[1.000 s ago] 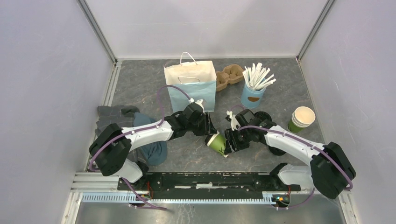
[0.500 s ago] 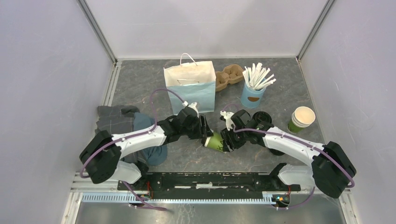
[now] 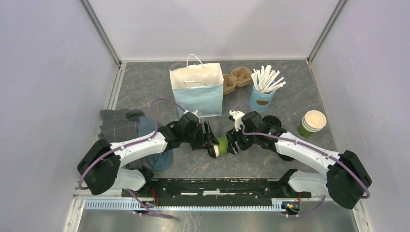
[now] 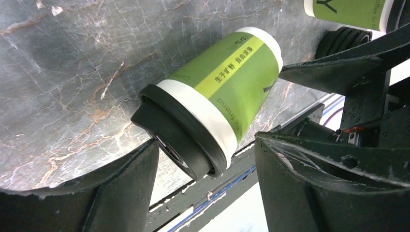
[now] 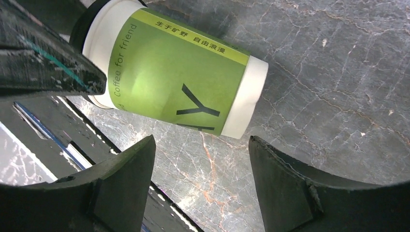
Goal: Pack the takeout coffee
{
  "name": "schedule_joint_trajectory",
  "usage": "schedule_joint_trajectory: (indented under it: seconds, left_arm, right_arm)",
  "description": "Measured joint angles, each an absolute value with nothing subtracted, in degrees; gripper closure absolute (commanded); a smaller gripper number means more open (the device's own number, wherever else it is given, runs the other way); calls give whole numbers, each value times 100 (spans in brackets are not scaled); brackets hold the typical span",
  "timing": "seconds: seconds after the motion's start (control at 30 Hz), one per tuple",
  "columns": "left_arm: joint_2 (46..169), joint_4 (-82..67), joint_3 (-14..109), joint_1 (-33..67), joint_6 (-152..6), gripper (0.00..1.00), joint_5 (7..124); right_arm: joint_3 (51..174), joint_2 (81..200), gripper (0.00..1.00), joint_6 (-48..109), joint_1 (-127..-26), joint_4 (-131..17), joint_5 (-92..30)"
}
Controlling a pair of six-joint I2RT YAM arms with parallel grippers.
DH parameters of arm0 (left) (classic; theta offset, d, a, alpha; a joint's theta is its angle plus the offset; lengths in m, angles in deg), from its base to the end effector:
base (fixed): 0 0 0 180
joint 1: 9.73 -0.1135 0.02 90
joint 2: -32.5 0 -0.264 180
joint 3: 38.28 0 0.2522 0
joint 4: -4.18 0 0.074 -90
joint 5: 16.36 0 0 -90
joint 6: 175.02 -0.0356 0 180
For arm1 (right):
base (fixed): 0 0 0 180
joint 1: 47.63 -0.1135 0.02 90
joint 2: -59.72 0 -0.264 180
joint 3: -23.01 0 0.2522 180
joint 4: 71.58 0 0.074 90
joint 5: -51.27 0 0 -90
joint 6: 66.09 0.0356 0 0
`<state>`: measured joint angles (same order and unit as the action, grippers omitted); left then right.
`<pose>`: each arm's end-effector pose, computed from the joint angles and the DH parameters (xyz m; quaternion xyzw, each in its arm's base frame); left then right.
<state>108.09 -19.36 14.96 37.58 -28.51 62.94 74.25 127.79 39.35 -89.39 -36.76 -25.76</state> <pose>0.1737 -0.1981 0.1950 -0.0391 0.9226 -0.3476 0.1626 0.1664 0.1593 0.2001 -0.2498 0.9054 0.2499 0.2355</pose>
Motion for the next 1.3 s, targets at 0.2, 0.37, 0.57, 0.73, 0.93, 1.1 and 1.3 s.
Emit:
schedule_joint_trajectory:
  seconds: [0.2, 0.37, 0.57, 0.73, 0.93, 1.1, 1.3]
  left_arm:
    - [10944, -1908, 1498, 3758, -2711, 33, 6101]
    - [10960, -1962, 1560, 3747, -2704, 43, 6104]
    - [10955, -2572, 1861, 3716, -2752, 46, 6195]
    - [10877, -3313, 2344, 3681, -2861, 46, 6449]
    - [10798, -3728, 2998, 3672, -2905, 46, 6514]
    - [10896, -3643, 3378, 3675, -2905, 46, 6447]
    - [11233, -3516, 3476, 3688, -2903, 46, 6307]
  right_arm:
    - [7320, 12821, 31, 4225, -8535, -3984, -2092]
    - [6940, 12882, 42, 4402, -8393, -4581, -1642]
    - [6771, 13175, 43, 4564, -8307, -5110, -1323]
    - [6697, 13343, 42, 5036, -8303, -5595, -1076]
    - [6314, 13579, 39, 5856, -8360, -6426, -700]
    - [6260, 13807, 37, 6188, -8480, -6832, -464]
    - [6269, 13901, 36, 6114, -8502, -6627, -525]
